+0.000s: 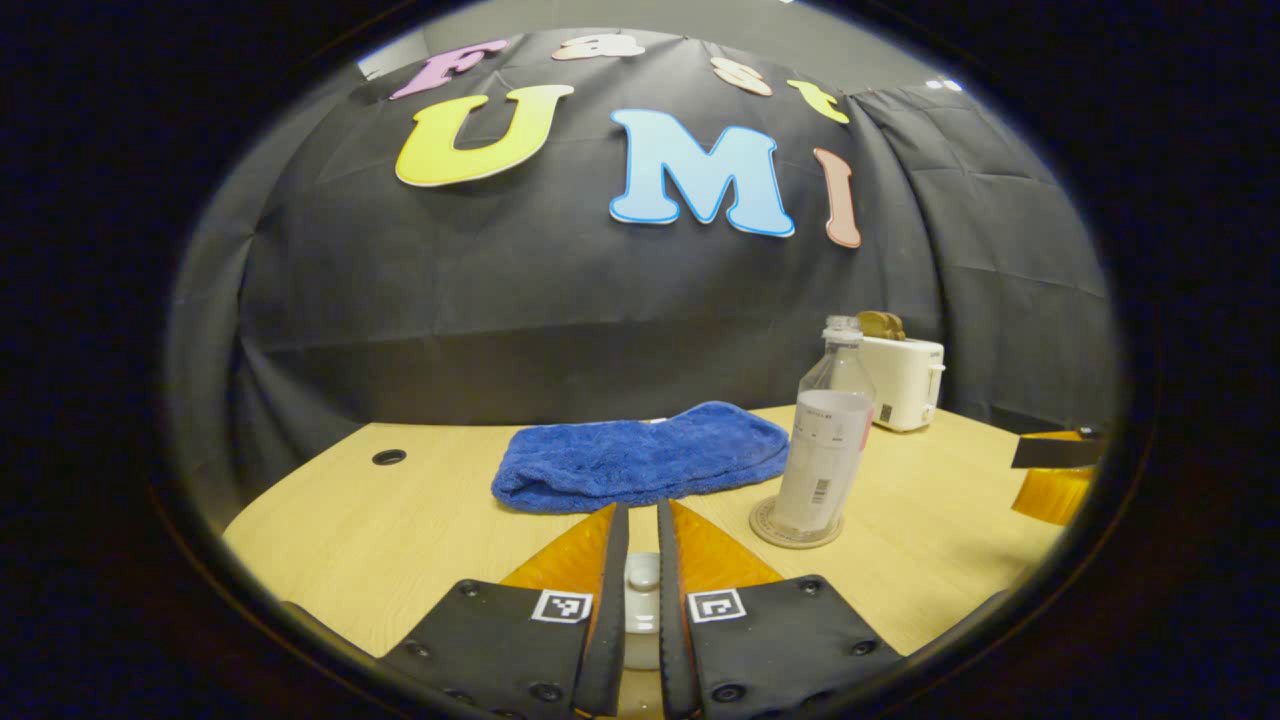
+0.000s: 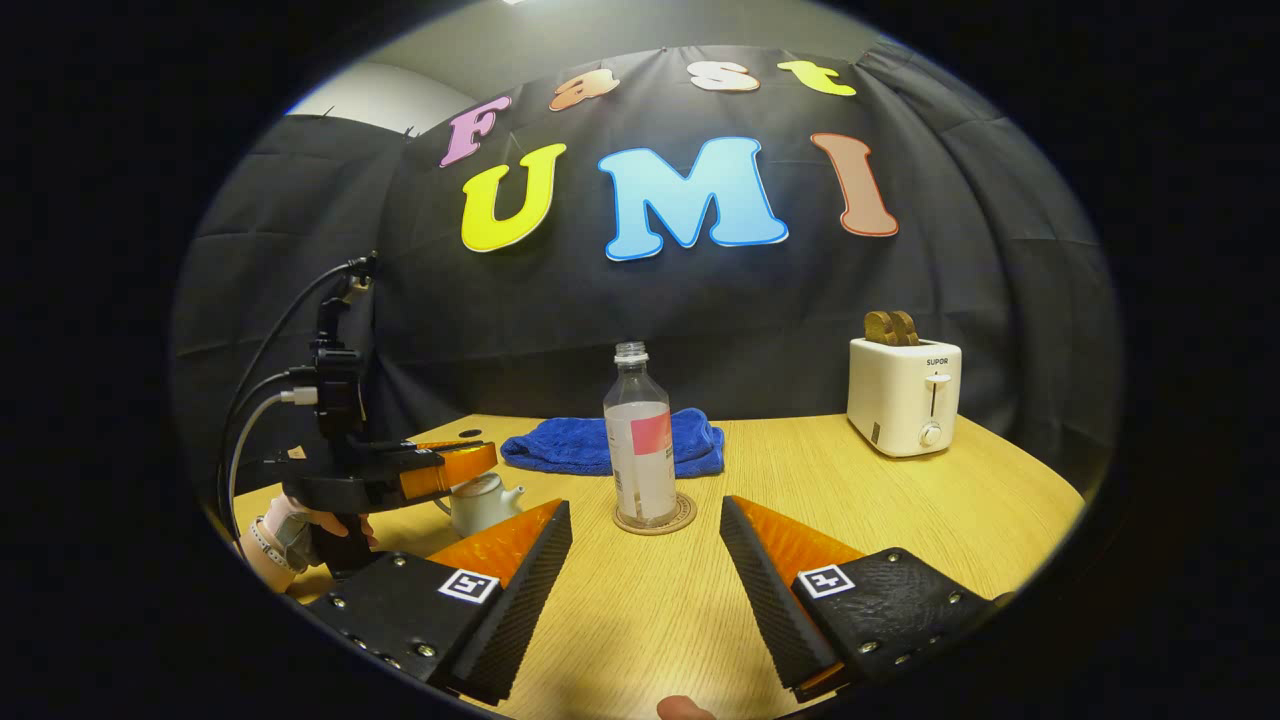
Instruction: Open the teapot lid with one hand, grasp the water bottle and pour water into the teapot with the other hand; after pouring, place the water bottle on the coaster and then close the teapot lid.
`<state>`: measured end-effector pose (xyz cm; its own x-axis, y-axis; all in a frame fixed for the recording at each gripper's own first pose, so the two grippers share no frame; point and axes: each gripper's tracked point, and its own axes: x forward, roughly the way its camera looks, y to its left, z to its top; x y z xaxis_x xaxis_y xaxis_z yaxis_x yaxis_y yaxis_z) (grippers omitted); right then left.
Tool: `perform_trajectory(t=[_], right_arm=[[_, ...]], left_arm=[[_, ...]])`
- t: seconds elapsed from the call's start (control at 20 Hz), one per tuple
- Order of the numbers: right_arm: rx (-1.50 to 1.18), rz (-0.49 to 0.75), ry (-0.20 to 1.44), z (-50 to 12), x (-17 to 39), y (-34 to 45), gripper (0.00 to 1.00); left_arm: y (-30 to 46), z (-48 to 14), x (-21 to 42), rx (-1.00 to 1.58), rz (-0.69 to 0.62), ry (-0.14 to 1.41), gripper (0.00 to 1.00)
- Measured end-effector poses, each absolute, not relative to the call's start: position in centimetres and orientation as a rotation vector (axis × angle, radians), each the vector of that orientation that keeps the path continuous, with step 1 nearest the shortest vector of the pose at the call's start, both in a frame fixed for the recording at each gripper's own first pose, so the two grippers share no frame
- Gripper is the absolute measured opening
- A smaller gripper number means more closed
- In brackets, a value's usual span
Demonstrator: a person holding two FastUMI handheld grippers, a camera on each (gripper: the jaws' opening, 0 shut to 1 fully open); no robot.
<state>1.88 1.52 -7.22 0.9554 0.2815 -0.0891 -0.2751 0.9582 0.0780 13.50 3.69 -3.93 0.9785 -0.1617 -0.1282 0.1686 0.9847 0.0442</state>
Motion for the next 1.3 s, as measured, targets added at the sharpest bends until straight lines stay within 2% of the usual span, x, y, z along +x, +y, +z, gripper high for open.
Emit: perform_trajectory(t=[0.4, 0.75, 1.3], right_arm=[[0.078, 0.253, 0.065, -6.2, 0.7, 2.0, 0.93], [0.077, 0.245, 0.049, -6.2, -1.6, 3.6, 0.93], [0.069, 0.15, 0.034, -8.7, -2.5, 3.4, 0.93]], left_arm=[[2.9, -1.9, 6.4, 0.038, -0.152, 0.067, 0.2], [1.4, -3.1, 1.0, 0.007, -0.155, 0.071, 0.2], [-0.2, -5.6, -1.9, 0.017, -0.135, 0.048, 0.2]])
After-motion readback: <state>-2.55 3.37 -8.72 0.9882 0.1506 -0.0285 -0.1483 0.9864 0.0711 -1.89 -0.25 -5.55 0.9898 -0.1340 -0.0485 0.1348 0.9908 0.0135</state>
